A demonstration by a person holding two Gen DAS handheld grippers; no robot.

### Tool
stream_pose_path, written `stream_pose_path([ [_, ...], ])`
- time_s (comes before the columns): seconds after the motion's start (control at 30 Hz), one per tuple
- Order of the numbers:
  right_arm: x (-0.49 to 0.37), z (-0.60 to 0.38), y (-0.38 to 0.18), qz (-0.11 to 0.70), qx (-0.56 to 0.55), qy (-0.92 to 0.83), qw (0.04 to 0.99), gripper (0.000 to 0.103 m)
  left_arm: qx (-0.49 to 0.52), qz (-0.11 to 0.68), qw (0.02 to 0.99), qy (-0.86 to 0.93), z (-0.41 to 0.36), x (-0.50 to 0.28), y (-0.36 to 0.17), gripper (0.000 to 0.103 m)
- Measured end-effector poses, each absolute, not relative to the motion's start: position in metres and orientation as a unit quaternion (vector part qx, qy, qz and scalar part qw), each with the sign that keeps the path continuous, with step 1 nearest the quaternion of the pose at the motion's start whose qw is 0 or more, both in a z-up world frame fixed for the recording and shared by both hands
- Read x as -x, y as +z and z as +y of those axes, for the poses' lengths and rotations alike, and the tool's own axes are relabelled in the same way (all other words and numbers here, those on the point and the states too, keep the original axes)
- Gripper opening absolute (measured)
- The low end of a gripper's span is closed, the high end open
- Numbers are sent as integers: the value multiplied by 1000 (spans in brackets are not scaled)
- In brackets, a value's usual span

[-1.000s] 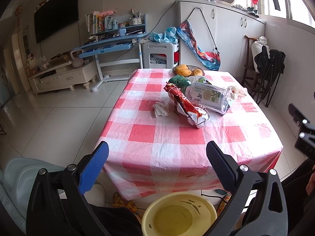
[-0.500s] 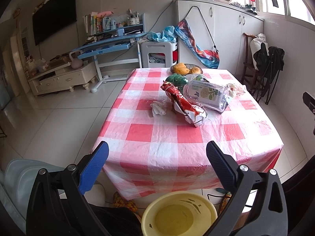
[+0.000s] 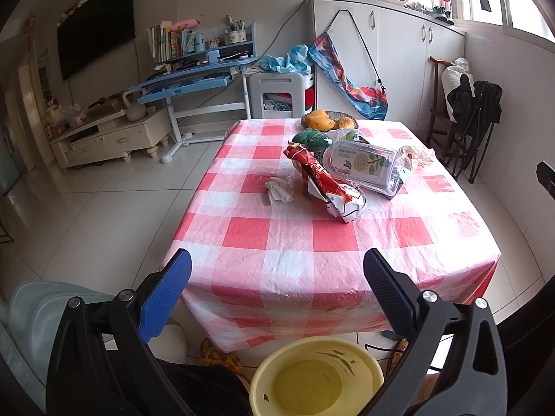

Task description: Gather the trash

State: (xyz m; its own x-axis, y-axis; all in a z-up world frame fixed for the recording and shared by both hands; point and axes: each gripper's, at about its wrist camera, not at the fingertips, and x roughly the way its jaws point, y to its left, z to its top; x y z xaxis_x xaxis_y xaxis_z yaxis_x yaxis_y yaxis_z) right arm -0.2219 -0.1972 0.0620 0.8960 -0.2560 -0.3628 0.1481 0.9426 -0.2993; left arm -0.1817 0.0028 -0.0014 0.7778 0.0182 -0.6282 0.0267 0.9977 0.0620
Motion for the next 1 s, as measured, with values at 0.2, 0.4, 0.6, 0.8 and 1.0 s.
stream_pose_path([
  [0.2, 222, -194, 59, 206, 133, -94, 965, 97, -34, 333, 942, -2, 3, 182, -1, 96],
  [0.4, 221, -192, 57, 214, 135, -87, 963, 97, -35, 333, 942, -2, 3, 182, 0, 96],
  [0.6, 220, -191, 55, 217, 137, -82, 963, 97, -35, 333, 942, -2, 3, 182, 0, 96],
  [0.8, 218, -193, 51, 224, 127, -69, 964, 97, -42, 335, 941, 15, 3, 182, -3, 96],
  [1.0, 218, -185, 47, 226, 129, -44, 964, 97, -50, 327, 943, 26, 2, 185, -1, 96],
])
